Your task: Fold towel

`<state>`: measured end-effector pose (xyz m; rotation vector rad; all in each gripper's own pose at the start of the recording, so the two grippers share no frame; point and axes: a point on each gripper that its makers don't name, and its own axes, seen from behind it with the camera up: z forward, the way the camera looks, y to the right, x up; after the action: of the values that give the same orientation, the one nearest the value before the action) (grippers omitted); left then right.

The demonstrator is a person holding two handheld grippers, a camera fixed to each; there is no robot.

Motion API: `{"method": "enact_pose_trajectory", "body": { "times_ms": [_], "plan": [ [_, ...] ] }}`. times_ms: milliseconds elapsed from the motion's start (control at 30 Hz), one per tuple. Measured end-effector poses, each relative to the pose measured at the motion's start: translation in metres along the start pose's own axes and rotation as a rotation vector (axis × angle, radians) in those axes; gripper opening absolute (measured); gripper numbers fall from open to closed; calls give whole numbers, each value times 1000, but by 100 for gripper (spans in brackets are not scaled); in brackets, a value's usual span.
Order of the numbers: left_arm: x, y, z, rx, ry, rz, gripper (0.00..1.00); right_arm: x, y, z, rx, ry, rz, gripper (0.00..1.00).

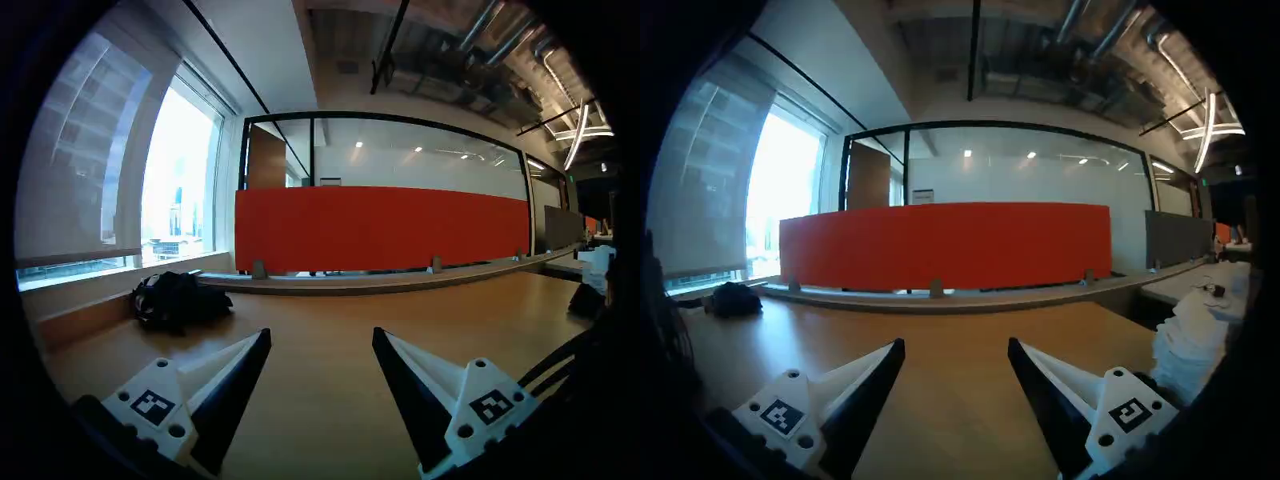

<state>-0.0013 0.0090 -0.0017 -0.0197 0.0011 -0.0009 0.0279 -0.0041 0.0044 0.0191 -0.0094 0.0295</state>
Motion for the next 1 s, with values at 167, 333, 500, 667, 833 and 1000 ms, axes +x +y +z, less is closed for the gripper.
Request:
{"method": "enact_pose_trajectory", "body": {
  "times_ms": [167, 333, 500, 667, 833, 1000],
  "plan": [
    [0, 0, 0, 0, 0, 0, 94, -15, 3, 2, -11, -10, 10, 100],
    [0, 0, 0, 0, 0, 0, 94, -18, 0, 3, 2, -6, 33, 100],
    [0, 0, 0, 0, 0, 0, 94, -22, 3, 3, 4, -8, 51, 100],
    [0, -1, 0, 0, 0, 0, 94, -27, 9, 2, -9, -12, 62, 100],
    [0, 0, 0, 0, 0, 0, 94, -24, 13, 1, -20, 3, 49, 100],
    [0, 0, 0, 0, 0, 0, 94, -24, 10, -3, -19, 13, 35, 100]
  ]
}}
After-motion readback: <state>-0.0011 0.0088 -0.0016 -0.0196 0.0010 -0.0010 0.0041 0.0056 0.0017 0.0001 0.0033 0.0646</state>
